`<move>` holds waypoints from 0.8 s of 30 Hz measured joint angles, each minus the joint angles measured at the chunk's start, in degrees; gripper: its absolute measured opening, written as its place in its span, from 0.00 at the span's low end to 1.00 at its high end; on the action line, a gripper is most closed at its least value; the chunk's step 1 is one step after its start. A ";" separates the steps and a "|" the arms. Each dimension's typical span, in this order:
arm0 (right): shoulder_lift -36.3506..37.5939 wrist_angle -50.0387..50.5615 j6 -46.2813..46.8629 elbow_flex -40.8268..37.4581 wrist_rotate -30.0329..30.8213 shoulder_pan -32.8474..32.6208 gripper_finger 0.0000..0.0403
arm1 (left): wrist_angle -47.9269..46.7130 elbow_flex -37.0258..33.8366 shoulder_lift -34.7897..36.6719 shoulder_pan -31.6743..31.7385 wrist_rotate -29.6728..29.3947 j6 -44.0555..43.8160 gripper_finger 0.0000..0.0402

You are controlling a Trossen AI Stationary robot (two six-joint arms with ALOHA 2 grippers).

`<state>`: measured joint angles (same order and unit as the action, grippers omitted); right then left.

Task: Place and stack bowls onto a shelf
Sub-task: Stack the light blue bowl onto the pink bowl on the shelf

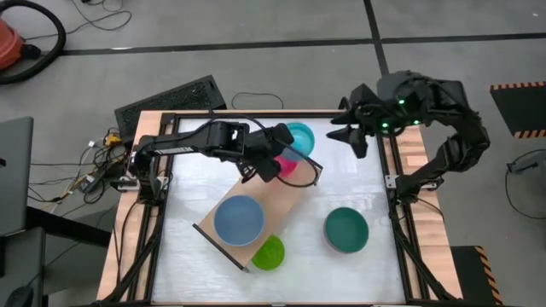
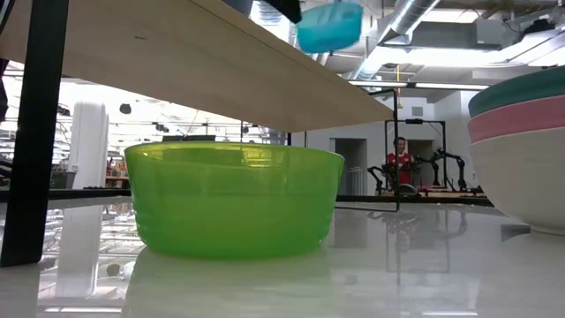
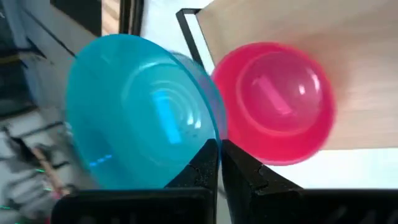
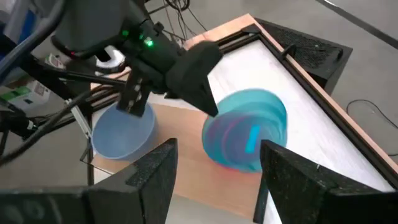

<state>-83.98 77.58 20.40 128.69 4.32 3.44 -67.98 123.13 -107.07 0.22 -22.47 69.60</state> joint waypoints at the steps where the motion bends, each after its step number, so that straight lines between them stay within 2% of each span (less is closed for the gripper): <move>1: 0.33 0.13 0.07 0.09 0.03 0.00 0.63 | -0.67 0.01 0.21 0.27 0.87 -1.73 0.00; 6: 1.93 1.17 0.09 0.10 1.38 -0.02 0.63 | -5.42 0.07 0.24 1.76 3.98 -7.48 0.00; 11: 2.40 1.96 0.09 0.06 2.77 -0.02 0.63 | -6.18 0.07 0.22 2.98 10.66 -12.65 0.00; 19: 2.83 2.46 0.09 0.06 3.08 0.02 0.63 | -6.42 0.01 0.13 3.38 13.49 -13.34 0.00; 22: 2.81 3.12 0.11 0.04 3.08 0.02 0.63 | -6.04 -1.97 0.17 3.88 15.64 -14.33 0.00; 24: 2.81 3.25 0.43 0.06 3.10 0.02 0.63 | -6.29 -4.07 0.15 3.96 14.87 -14.82 0.00</move>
<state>-81.17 80.83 20.82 128.75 7.41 3.46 -74.27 119.06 -106.92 4.19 -7.60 54.78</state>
